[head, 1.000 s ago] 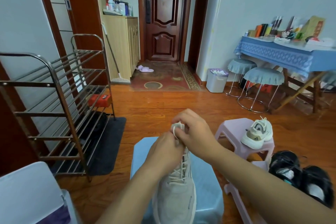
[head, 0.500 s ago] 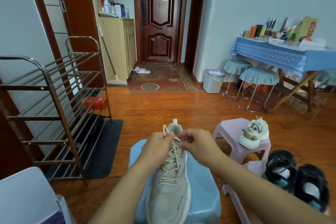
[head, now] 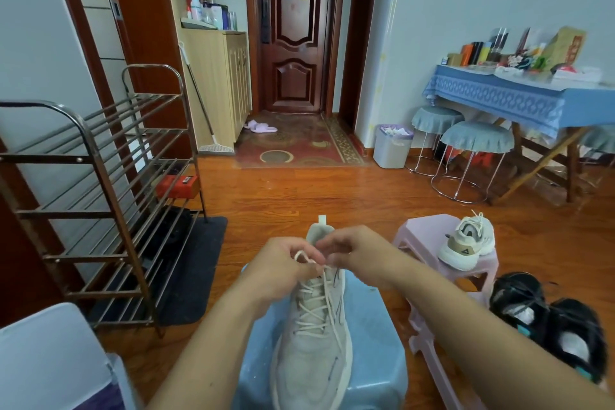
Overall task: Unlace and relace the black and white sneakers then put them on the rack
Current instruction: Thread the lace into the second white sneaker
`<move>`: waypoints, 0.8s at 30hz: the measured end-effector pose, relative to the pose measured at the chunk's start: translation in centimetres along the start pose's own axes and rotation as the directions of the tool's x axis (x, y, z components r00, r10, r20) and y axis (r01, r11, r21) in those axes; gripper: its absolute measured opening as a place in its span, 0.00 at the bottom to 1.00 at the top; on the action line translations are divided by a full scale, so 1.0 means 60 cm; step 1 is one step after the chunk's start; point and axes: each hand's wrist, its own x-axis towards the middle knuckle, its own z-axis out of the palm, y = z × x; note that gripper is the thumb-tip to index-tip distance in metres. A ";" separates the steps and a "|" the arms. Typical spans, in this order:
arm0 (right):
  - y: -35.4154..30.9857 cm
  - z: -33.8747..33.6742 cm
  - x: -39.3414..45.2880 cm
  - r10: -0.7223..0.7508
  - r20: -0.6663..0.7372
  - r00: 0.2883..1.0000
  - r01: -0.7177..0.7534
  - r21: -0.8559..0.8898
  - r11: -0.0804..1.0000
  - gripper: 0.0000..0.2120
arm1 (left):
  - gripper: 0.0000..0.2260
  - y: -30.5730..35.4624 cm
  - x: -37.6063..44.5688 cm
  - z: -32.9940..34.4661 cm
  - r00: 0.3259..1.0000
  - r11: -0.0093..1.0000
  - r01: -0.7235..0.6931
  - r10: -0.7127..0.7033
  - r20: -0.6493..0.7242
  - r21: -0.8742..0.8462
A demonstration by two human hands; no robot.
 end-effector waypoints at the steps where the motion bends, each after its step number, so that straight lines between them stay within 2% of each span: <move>1: 0.004 0.010 0.007 -0.008 -0.009 1.000 0.008 -0.006 1.000 0.11 | 0.06 0.000 0.000 0.000 1.000 1.000 0.003 -0.003 -0.017 0.024; 4: 0.019 0.017 0.012 0.019 -0.054 0.998 -0.016 0.050 0.999 0.11 | 0.07 0.000 0.003 0.009 0.988 0.990 -0.050 0.069 -0.141 0.134; 7: 0.026 0.016 0.006 0.035 -0.029 0.999 -0.031 0.140 0.990 0.08 | 0.10 -0.004 0.006 0.029 0.902 0.885 -0.141 0.299 -0.310 0.443; 10: 0.026 0.017 0.003 0.011 -0.006 1.000 -0.009 0.273 0.962 0.08 | 0.08 -0.016 0.005 0.049 0.827 0.763 -0.236 0.483 -0.288 0.602; 13: 0.034 0.011 0.006 -0.036 0.002 0.999 0.034 0.297 0.954 0.08 | 0.09 -0.025 0.007 0.040 0.847 0.748 -0.203 0.458 -0.271 0.631; 15: 0.040 0.009 0.014 -0.080 -0.068 0.995 0.091 0.174 0.981 0.06 | 0.12 -0.024 0.011 0.024 0.874 0.726 -0.157 0.418 -0.248 0.669; 16: 0.042 0.008 0.017 -0.149 -0.106 0.983 0.156 0.054 0.986 0.05 | 0.14 -0.020 0.009 0.018 0.879 0.717 -0.160 0.416 -0.233 0.678; 17: 0.044 0.004 0.020 -0.282 -0.132 0.950 0.262 -0.149 0.953 0.05 | 0.15 -0.019 0.004 0.012 0.886 0.708 -0.168 0.413 -0.209 0.686; 18: 0.047 -0.003 0.022 -0.433 -0.117 0.894 0.352 -0.417 0.838 0.05 | 0.16 -0.019 -0.003 0.008 0.903 0.700 -0.173 0.394 -0.173 0.693; 19: 0.050 -0.009 0.023 -0.515 -0.039 0.856 0.378 -0.632 0.676 0.07 | 0.17 -0.024 -0.008 0.001 0.930 0.712 -0.156 0.340 -0.141 0.685; 20: 0.057 -0.019 0.024 -0.512 0.021 0.859 0.355 -0.746 0.564 0.09 | 0.18 -0.032 -0.013 -0.006 0.961 0.756 -0.120 0.251 -0.116 0.643; 21: 0.063 -0.026 0.019 -0.465 0.050 0.884 0.319 -0.792 0.520 0.11 | 0.18 -0.039 -0.023 -0.009 0.985 0.801 -0.067 0.148 -0.088 0.595; 23: 0.077 -0.028 0.013 -0.397 0.064 0.916 0.300 -0.765 0.570 0.11 | 0.18 -0.047 -0.037 -0.006 0.997 0.829 0.010 0.035 -0.071 0.559; 24: 0.079 -0.026 0.016 -0.391 0.072 0.918 0.316 -0.729 0.608 0.10 | 0.16 -0.047 -0.045 0.001 0.994 0.824 0.041 0.025 -0.109 0.565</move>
